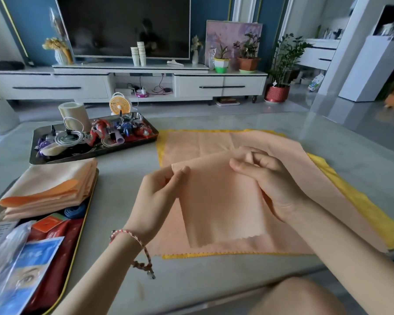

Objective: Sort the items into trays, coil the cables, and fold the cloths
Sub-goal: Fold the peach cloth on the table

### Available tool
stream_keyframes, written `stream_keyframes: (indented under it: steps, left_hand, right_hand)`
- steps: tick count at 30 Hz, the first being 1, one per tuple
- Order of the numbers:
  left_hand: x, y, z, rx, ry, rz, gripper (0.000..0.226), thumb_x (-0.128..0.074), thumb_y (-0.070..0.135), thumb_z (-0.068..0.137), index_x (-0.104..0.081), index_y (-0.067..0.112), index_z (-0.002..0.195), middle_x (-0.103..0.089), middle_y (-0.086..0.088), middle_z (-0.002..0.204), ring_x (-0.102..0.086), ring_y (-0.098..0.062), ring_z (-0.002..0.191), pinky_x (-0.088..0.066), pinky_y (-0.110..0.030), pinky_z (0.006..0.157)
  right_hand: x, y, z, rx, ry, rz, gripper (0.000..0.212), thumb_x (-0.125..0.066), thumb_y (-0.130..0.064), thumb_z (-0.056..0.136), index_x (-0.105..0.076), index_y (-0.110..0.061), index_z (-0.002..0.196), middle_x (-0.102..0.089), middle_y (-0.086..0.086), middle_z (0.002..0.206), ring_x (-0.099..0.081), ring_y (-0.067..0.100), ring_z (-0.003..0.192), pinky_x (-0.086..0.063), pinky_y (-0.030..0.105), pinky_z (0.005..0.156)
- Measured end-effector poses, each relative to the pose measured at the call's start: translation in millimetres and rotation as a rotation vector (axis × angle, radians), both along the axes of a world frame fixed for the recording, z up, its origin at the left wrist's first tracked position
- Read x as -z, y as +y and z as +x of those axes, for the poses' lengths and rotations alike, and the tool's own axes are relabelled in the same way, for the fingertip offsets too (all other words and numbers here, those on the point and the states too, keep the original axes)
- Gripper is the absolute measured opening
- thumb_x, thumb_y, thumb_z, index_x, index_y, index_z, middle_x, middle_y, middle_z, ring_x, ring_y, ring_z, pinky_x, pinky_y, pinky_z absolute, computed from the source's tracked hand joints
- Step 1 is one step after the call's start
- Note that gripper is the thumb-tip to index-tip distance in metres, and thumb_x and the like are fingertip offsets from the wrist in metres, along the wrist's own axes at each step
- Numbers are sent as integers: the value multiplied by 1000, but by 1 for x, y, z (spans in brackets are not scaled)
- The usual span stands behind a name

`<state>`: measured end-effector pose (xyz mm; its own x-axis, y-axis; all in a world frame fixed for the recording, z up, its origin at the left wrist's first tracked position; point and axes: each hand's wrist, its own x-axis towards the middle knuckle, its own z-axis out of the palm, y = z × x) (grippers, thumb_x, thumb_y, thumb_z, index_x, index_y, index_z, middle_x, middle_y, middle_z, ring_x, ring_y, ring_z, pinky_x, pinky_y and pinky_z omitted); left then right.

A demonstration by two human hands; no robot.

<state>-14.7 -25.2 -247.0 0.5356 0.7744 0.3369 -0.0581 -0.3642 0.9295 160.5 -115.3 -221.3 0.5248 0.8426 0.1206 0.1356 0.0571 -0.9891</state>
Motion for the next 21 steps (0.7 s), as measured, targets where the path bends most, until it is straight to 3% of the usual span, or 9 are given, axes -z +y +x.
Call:
stream_keyframes:
  steps: [2,4,6,8,11,13,17,19,21]
  left_hand:
    - [0,1,1,43,-59,-202,43,-59,32,89,-58,-11,88,-54,-11,78,-49,-20,74,-39,-37,69]
    - [-2,1,1,107,-105,-356,36,-60,30,81,-64,-3,98,-65,-13,87,-60,-22,78,-49,-36,70]
    - [-1,2,-1,155,-123,-438,32,-61,28,76,-66,10,102,-72,-8,91,-67,-18,79,-56,-29,66]
    - [2,5,-3,114,-109,-439,24,-62,23,80,-64,15,103,-72,-4,90,-68,-17,75,-57,-28,61]
    - [8,13,-10,25,-79,-468,15,-60,16,87,-63,21,101,-72,-1,85,-67,-13,69,-55,-26,54]
    - [11,19,-18,22,-94,-508,28,-59,12,87,-60,31,108,-71,0,85,-67,-12,67,-52,-23,50]
    - [20,31,-34,-49,-38,-608,59,-58,5,88,-36,36,133,-63,-11,106,-65,-22,80,-51,-28,54]
    - [19,39,-44,-120,-15,-612,56,-56,0,88,-40,30,133,-65,-9,95,-63,-19,70,-51,-24,46]
    - [11,54,-63,-186,-72,-600,55,-51,-5,89,-45,32,128,-64,-5,78,-60,-11,49,-46,-18,35]
  right_hand:
    - [4,4,-1,7,-23,-1,29,-68,-11,81,-54,-8,56,-60,-15,114,-47,-9,114,-35,13,93]
    - [5,7,-4,-26,33,5,14,-65,-16,84,-69,-3,81,-66,0,114,-59,0,107,-43,18,97]
    - [7,7,-7,-131,119,-68,38,-62,-32,84,-66,-2,106,-66,14,115,-63,22,108,-43,37,102]
    - [7,6,-9,-268,129,-216,53,-64,-45,73,-63,-11,115,-68,10,113,-63,25,107,-48,41,94]
    - [10,8,-14,-348,117,-318,36,-72,-27,73,-64,-18,107,-73,-1,95,-69,12,85,-54,24,64]
    - [15,16,-17,-248,142,-276,23,-68,-9,80,-63,-14,102,-70,1,88,-68,10,73,-51,21,54]
    - [20,37,-35,-90,155,-198,29,-65,-6,85,-57,-15,111,-65,1,103,-65,14,82,-52,26,58]
    - [22,51,-49,-110,188,-226,38,-64,-9,85,-51,-15,120,-62,3,108,-64,16,83,-53,28,60]
    - [21,65,-66,-198,249,-289,44,-63,-14,86,-41,-16,125,-63,5,96,-64,18,69,-53,29,53]
